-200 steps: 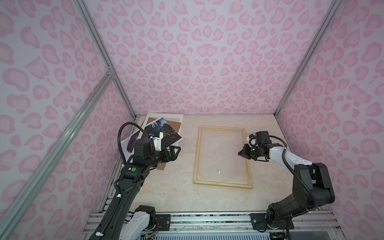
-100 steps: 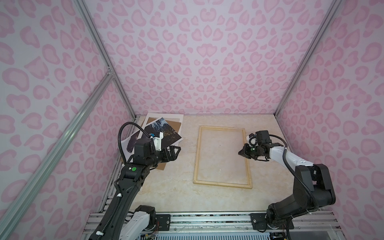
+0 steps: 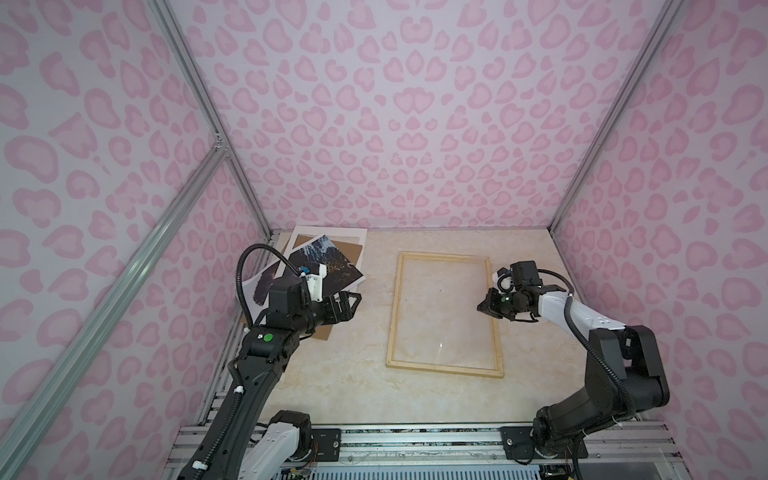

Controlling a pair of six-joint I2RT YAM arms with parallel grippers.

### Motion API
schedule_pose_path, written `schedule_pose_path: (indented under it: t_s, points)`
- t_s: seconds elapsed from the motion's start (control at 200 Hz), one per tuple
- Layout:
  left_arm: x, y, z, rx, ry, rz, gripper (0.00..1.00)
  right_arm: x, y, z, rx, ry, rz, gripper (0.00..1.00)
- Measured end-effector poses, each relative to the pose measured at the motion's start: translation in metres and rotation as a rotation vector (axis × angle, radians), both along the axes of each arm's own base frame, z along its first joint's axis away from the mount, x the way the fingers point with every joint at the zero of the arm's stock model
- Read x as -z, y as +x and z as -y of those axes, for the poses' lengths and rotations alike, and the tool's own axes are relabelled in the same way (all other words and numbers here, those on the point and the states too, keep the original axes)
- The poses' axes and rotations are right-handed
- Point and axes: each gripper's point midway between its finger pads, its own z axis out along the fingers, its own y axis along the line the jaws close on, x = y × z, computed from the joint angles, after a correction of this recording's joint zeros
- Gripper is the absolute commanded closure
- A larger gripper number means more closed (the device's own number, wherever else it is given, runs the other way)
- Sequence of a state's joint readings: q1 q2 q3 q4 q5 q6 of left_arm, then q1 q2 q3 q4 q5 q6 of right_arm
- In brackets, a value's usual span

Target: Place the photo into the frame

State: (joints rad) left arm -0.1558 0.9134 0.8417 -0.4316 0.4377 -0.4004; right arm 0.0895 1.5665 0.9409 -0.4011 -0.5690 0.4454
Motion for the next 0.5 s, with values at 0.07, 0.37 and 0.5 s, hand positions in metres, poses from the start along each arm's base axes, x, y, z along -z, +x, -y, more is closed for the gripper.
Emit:
schedule_pose_path:
  t_s: [0.07,0.37,0.5]
  points:
    - [0.0007,0.0005,-0.0003,-0.001,0.0,-0.003,0.03,-0.0009,0.0007,-0.0004,-0.001,0.001,0.003,1.0]
    - [0.0016,0.001,-0.0007,-0.003,-0.002,-0.007,0.03,0.0005,0.0021,-0.0026,-0.006,0.004,0.006,0.84]
    - [0.0016,0.0011,-0.0009,-0.007,-0.006,-0.011,0.03,0.0049,0.0018,-0.0018,-0.008,-0.003,-0.003,0.68]
